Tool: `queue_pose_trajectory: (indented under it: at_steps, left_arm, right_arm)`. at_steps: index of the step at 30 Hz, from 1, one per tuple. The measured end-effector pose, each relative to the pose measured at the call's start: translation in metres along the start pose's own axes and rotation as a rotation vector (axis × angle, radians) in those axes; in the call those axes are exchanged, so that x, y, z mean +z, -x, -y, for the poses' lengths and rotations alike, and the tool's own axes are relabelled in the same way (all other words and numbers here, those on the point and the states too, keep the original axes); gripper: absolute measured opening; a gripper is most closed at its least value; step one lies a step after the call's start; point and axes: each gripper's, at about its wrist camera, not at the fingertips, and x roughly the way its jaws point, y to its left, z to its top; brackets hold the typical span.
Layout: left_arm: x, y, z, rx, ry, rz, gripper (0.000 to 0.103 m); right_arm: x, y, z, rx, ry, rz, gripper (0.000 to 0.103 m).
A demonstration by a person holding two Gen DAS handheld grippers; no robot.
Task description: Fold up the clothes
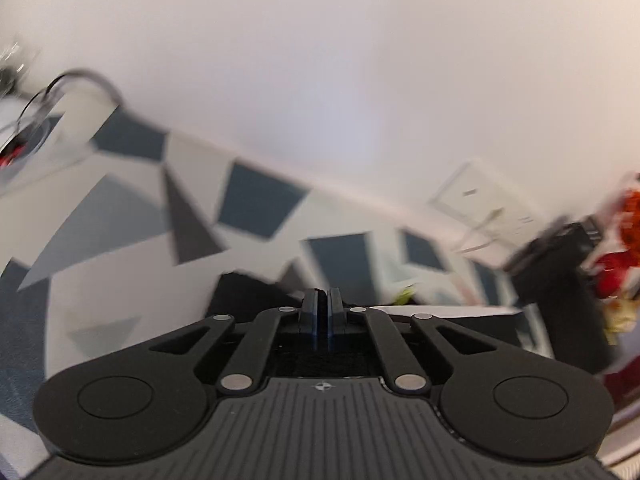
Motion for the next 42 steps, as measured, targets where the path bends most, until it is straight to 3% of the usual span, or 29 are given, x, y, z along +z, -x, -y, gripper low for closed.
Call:
queue_pose_trajectory:
  at_steps: [3, 7, 9, 10, 12, 15, 17, 18, 19, 22, 24, 27, 31, 33, 38, 42]
  left_arm:
    - [-0.007, -0.025, -0.007, 0.084, -0.037, -0.014, 0.005]
    - [-0.01, -0.047, -0.016, 0.132, -0.035, -0.03, 0.005]
    - [-0.011, -0.052, -0.015, 0.238, -0.083, -0.019, 0.0]
    - [-0.01, -0.057, -0.021, 0.253, -0.075, -0.032, 0.0]
    - [-0.008, -0.061, -0.035, 0.218, -0.004, -0.06, 0.0]
    - [-0.002, -0.056, -0.037, 0.181, -0.005, -0.099, 0.004]
    - [0.0, -0.044, -0.037, 0.155, -0.02, -0.105, 0.015]
    - [0.001, -0.036, -0.036, 0.146, -0.036, -0.101, 0.033]
    - [0.001, -0.026, -0.037, 0.143, -0.056, -0.092, 0.058]
    - [-0.001, 0.003, -0.041, 0.11, -0.104, -0.057, 0.089]
    - [-0.003, 0.014, -0.048, 0.042, -0.124, -0.078, 0.102]
    - [-0.009, 0.01, -0.061, 0.009, -0.141, -0.174, 0.102]
    - [-0.025, -0.001, -0.069, -0.058, -0.11, -0.31, 0.102]
    - [-0.034, 0.0, -0.066, -0.117, -0.088, -0.327, 0.102]
    - [-0.041, -0.012, -0.061, -0.115, -0.066, -0.338, 0.103]
    - [-0.04, -0.019, -0.057, -0.078, -0.133, -0.327, 0.103]
  right_arm:
    - [0.01, -0.003, -0.01, -0.006, 0.061, 0.025, 0.069]
    - [0.0, -0.037, -0.021, 0.01, 0.12, -0.114, 0.07]
    - [-0.011, -0.039, -0.027, -0.006, 0.151, -0.078, 0.071]
    - [-0.014, -0.038, -0.028, -0.008, 0.141, -0.071, 0.071]
    - [-0.013, -0.037, -0.024, 0.013, 0.093, -0.087, 0.071]
    - [-0.011, -0.036, -0.022, 0.027, 0.095, -0.089, 0.071]
    - [-0.009, -0.032, -0.019, 0.044, 0.086, -0.085, 0.075]
    - [-0.008, -0.028, -0.017, 0.056, 0.077, -0.08, 0.075]
    - [-0.007, -0.023, -0.012, 0.064, 0.052, -0.067, 0.078]
    - [-0.003, -0.003, 0.012, 0.087, -0.067, -0.004, 0.092]
    - [-0.003, 0.006, 0.035, 0.123, -0.198, 0.029, 0.095]
    - [-0.002, 0.005, 0.071, 0.162, -0.365, 0.049, 0.098]
    - [-0.001, -0.009, 0.097, 0.13, -0.444, 0.035, 0.097]
    - [-0.001, -0.013, 0.102, 0.12, -0.449, 0.024, 0.097]
    - [-0.009, -0.024, 0.096, 0.108, -0.44, -0.006, 0.098]
    - [-0.011, -0.03, 0.086, 0.069, -0.403, 0.011, 0.099]
